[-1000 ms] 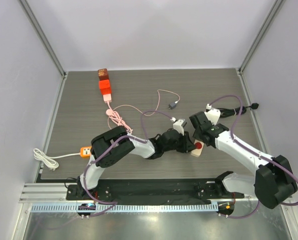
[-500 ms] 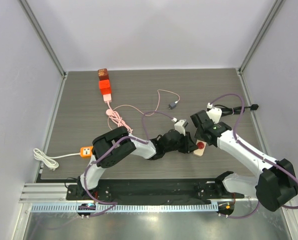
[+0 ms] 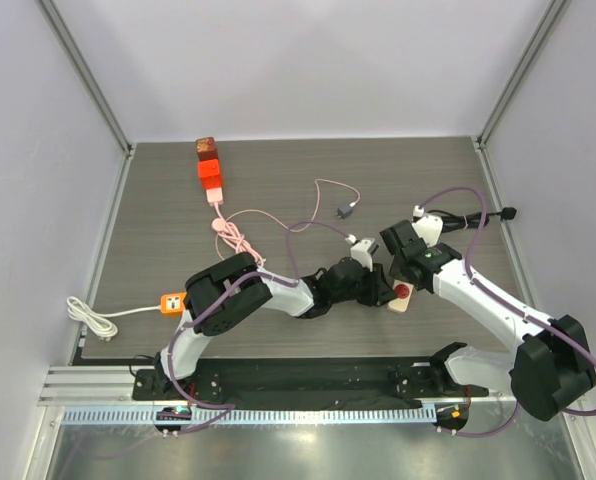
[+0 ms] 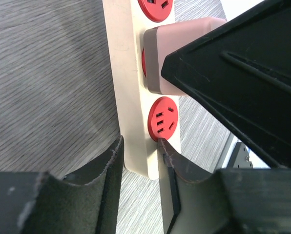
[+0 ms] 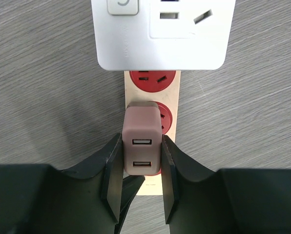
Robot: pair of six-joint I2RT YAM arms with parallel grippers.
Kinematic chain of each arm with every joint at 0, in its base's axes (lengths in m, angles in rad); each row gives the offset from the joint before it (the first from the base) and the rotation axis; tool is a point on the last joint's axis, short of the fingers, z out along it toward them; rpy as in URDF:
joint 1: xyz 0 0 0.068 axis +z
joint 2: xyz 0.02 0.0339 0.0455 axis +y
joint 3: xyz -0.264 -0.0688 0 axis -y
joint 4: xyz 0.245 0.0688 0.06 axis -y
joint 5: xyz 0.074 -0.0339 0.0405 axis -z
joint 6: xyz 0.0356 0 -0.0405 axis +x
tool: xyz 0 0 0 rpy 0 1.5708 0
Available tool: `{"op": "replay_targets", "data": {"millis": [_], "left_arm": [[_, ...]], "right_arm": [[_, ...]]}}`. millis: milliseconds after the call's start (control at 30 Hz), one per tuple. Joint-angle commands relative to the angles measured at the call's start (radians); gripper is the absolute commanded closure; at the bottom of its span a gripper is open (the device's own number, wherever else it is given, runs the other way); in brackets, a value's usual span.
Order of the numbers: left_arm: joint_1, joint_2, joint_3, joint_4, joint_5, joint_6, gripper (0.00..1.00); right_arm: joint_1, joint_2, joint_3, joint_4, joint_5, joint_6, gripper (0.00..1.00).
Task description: Pull the plug off the socket
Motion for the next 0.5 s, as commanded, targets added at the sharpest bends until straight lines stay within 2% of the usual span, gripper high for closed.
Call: {"op": "replay_targets", "data": {"millis": [0,133,267,467], "left_arm": [[0.012,0.046,0.027,-0.155,-0.036,0.077,0.65],[0.012,0.077,0.074,-0.185,-0.011,0.078,0.63],[0.012,0.131,0.174,-0.293,-0.014,0.085,0.63],[0.014,0.108,0.128,-0.268,-0.023,0.071,0.62]], "right_arm": [[0.010,-0.031,0.043,0.066,0.013,-0.009,0.99],[0.010,-0.040,0.012,0.080,-0.029,0.001,0.99],[0.010,-0.031,-0.023,0.090,-0.063,0.021,0.99],[0.010,-0.054,-0.062,0.097,-0.081,0.030,0.99]]}}
